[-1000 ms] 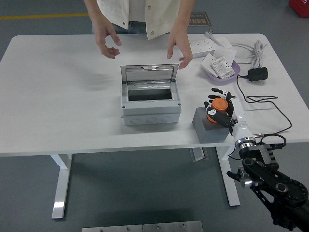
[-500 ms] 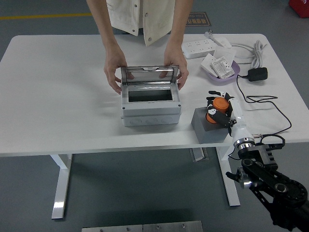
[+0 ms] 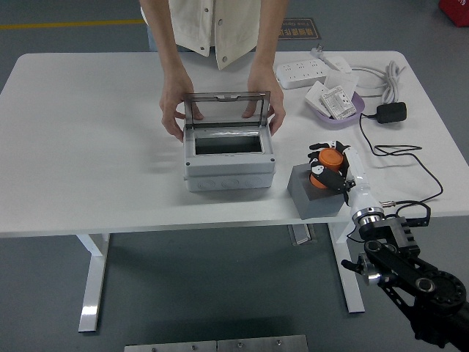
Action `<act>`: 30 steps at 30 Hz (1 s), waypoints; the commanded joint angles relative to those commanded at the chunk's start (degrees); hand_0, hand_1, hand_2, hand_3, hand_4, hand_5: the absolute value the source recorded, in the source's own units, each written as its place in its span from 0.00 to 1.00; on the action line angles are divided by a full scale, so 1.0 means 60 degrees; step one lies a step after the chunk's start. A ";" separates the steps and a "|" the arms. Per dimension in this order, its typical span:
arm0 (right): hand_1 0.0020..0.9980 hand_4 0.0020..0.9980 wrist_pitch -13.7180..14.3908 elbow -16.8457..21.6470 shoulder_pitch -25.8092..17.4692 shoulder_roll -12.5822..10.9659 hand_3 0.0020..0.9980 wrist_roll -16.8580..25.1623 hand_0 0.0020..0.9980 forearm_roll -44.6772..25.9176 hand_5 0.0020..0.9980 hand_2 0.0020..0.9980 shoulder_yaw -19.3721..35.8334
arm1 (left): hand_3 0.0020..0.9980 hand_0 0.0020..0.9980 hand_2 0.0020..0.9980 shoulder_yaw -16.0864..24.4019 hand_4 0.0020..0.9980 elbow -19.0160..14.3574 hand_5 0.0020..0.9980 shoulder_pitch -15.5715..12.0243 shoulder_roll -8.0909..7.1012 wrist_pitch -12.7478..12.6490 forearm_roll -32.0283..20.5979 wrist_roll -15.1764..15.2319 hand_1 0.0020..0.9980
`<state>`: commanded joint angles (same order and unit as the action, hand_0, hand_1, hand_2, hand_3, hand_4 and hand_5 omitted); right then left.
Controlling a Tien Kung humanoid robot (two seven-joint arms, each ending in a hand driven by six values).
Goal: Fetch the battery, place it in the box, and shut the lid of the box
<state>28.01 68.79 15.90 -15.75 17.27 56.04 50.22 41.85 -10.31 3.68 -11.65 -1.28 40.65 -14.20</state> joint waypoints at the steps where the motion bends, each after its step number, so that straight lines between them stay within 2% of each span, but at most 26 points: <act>1: 0.38 0.01 0.0004 0.0013 0.0028 -0.0017 0.24 -0.0004 0.54 0.0012 0.00 0.33 0.0008 | 0.79 0.69 0.76 -0.0006 0.89 0.0000 0.36 0.0004 -0.0001 -0.0018 -0.0002 0.0023 0.80; 12: 0.40 0.02 0.0033 0.0178 0.0244 -0.0179 0.24 -0.0099 0.54 0.0140 0.00 0.35 0.0103 | 0.79 0.70 0.75 -0.0052 0.89 0.0000 0.37 0.0027 -0.0003 -0.0118 -0.0013 0.0169 0.80; 22: 0.41 0.03 0.0059 0.1065 0.0302 -0.0349 0.25 -0.0329 0.55 0.0642 0.00 0.36 0.0207 | 0.79 0.70 0.75 0.0037 0.89 0.0000 0.37 0.0025 -0.0008 -0.0122 0.0037 0.0166 0.80; 23: 0.36 0.02 0.0060 0.1151 0.0316 -0.0363 0.24 -0.0353 0.45 0.0706 0.00 0.35 0.0195 | 0.78 0.70 0.75 0.0049 0.89 0.0000 0.37 0.0026 -0.0010 -0.0123 0.0042 0.0166 0.80; 28: 0.36 0.02 0.0054 0.1643 0.0478 -0.0411 0.24 -0.0562 0.45 0.1114 0.00 0.35 0.0020 | 0.78 0.70 0.75 0.0062 0.89 0.0000 0.37 0.0042 -0.0025 -0.0126 0.0022 0.0172 0.80; 29: 0.23 0.00 0.0050 0.1708 0.0516 -0.0413 0.23 -0.0615 0.20 0.1209 0.00 0.32 -0.0021 | 0.78 0.70 0.75 0.0057 0.89 0.0000 0.39 0.0046 -0.0027 -0.0127 0.0012 0.0175 0.80; 30: 0.23 0.00 0.0056 0.1782 0.0578 -0.0411 0.23 -0.0703 0.20 0.1381 0.00 0.32 -0.0090 | 0.78 0.70 0.75 0.0060 0.89 0.0000 0.39 0.0050 -0.0031 -0.0126 0.0008 0.0174 0.80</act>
<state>28.35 79.48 19.37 -18.22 13.05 64.33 49.69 42.21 -10.31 3.98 -11.83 -2.04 40.70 -13.15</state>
